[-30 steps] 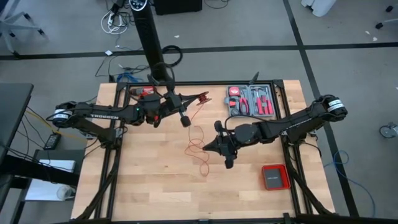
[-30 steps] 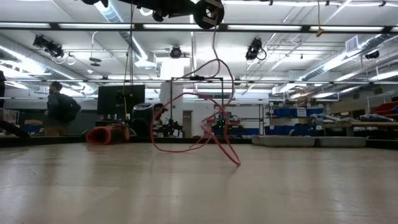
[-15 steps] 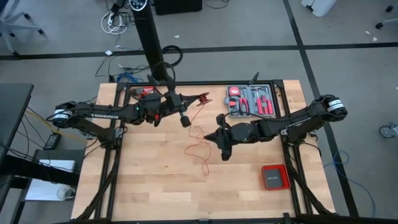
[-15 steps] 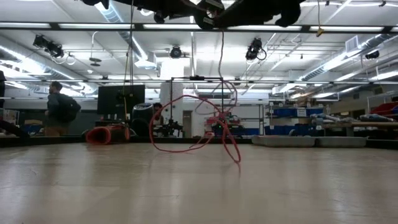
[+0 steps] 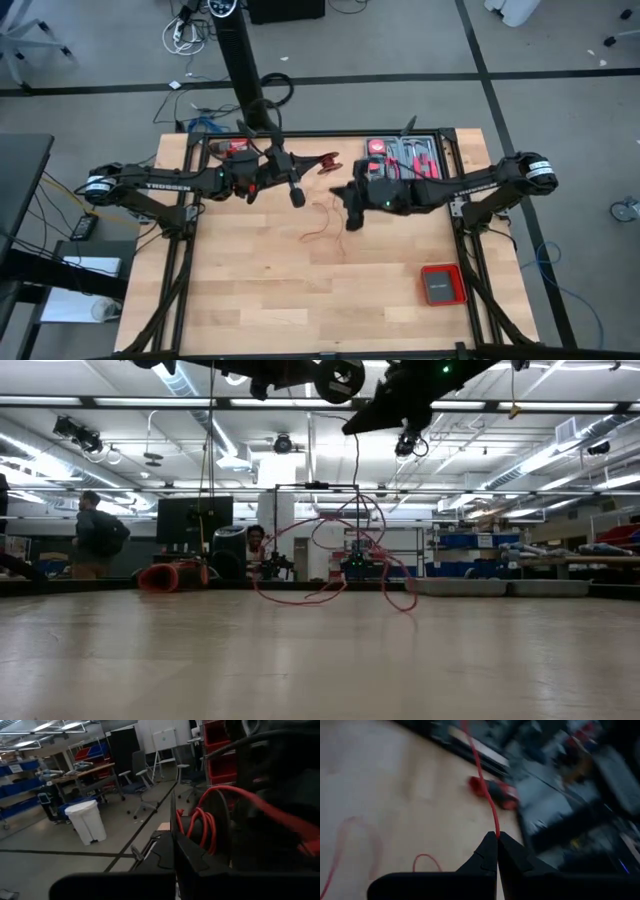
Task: Coil cords
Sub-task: Coil the red wire on the black spool
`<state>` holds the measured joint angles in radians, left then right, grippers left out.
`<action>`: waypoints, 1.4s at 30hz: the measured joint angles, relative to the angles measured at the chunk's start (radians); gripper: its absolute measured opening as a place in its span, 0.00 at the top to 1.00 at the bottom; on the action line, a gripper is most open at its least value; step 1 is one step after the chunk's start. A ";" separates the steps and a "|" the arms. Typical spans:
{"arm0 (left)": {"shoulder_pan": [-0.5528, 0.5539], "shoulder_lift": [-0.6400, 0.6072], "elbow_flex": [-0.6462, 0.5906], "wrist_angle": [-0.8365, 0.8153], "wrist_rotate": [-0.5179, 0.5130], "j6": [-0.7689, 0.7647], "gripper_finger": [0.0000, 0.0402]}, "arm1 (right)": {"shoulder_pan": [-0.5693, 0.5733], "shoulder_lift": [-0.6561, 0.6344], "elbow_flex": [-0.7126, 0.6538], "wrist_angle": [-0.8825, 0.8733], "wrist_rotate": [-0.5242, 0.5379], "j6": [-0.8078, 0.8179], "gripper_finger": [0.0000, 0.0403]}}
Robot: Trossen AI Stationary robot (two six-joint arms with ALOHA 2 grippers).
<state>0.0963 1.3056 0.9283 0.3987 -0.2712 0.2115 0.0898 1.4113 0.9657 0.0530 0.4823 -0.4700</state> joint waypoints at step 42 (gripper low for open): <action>-0.180 -0.003 0.000 -0.066 -0.334 -0.069 1.00 | -0.010 -0.124 0.000 -0.428 0.514 0.366 1.00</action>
<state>-0.0834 1.3023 0.9283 0.3331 -0.6053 0.1426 0.0797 1.2873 0.9657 -0.3746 0.9962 -0.1045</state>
